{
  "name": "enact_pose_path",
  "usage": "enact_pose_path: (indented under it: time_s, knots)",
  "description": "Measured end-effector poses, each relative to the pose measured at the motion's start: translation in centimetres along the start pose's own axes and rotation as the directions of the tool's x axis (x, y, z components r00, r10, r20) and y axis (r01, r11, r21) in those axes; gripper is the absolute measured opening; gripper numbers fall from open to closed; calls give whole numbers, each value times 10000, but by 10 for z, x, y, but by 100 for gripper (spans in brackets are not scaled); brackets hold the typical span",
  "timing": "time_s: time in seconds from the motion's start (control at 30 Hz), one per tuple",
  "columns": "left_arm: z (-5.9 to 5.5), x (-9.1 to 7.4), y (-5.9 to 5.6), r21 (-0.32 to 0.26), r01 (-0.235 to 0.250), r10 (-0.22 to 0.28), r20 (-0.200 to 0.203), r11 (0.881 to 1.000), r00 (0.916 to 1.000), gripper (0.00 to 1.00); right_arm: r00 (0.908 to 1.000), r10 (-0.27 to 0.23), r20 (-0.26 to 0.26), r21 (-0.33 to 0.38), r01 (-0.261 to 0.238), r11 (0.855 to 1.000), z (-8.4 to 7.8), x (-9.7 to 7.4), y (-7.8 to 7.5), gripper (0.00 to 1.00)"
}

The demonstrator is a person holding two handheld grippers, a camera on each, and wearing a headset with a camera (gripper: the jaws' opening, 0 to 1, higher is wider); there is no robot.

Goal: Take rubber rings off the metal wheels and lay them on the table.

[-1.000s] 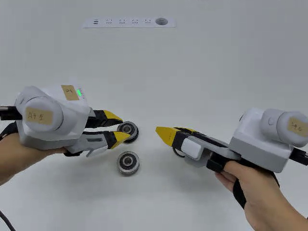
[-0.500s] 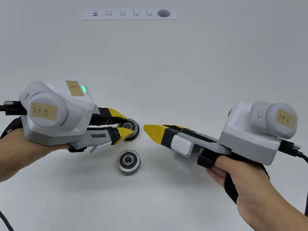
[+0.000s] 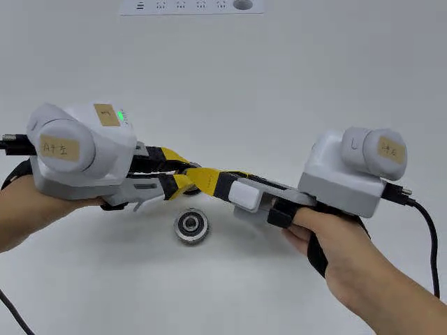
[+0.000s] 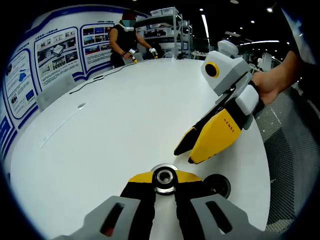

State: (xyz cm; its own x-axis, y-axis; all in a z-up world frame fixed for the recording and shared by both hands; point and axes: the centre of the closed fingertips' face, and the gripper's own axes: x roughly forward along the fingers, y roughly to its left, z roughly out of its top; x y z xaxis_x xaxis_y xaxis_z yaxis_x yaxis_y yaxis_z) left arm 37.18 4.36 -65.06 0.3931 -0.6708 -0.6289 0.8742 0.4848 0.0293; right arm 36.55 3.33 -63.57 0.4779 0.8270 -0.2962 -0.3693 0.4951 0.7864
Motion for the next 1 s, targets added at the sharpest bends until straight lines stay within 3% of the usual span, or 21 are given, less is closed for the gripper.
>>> enact_pose_path:
  time_s: [0.33, 1.0]
  knots:
    - [-1, 1, -1, 591, 188, -174, -233, 9981, 9996, 14, 9998, 99, -152, 554, -90, 9984, -5, 15, 0, 52]
    - [-2, 2, 0, 503, 254, -244, -195, 9984, 9995, 13, 9995, 252, -200, 750, -237, 9969, -2, 18, 6, 49]
